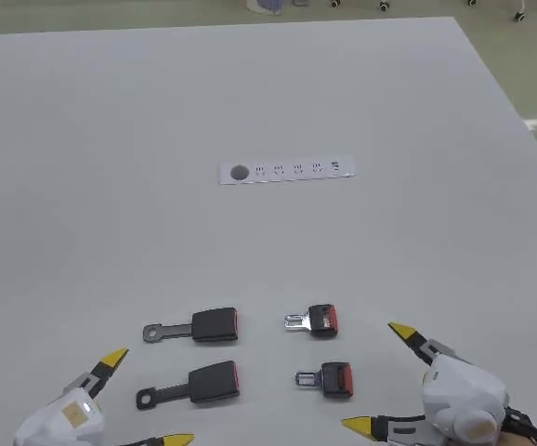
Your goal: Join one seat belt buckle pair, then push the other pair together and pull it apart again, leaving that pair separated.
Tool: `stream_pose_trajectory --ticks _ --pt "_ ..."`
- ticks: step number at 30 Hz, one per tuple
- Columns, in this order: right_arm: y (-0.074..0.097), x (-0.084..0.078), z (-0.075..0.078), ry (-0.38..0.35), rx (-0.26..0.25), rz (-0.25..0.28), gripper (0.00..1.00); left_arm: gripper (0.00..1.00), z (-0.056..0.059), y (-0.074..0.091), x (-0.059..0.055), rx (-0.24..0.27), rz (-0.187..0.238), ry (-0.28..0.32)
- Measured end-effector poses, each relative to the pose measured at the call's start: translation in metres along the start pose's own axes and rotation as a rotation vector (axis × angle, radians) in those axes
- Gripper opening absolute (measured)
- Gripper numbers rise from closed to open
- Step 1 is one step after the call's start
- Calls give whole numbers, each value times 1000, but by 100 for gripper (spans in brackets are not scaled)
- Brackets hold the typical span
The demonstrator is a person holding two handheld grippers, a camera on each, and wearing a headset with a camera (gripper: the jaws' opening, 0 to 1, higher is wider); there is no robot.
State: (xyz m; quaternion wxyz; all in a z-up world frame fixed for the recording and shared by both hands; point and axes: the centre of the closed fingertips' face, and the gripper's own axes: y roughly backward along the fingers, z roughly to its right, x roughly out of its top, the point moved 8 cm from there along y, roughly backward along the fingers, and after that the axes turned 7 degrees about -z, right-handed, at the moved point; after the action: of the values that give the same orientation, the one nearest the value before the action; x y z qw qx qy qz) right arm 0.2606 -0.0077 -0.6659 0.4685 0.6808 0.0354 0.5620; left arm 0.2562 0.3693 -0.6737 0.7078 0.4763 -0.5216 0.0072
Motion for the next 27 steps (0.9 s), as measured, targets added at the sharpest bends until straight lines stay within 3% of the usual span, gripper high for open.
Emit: stream_pose_trajectory --ticks 11,27 --pt "0 1 0 0 3 6 99 100 -1 2 2 3 27 7" --pt "1 1 1 3 2 12 99 100 -2 2 3 5 28 4"
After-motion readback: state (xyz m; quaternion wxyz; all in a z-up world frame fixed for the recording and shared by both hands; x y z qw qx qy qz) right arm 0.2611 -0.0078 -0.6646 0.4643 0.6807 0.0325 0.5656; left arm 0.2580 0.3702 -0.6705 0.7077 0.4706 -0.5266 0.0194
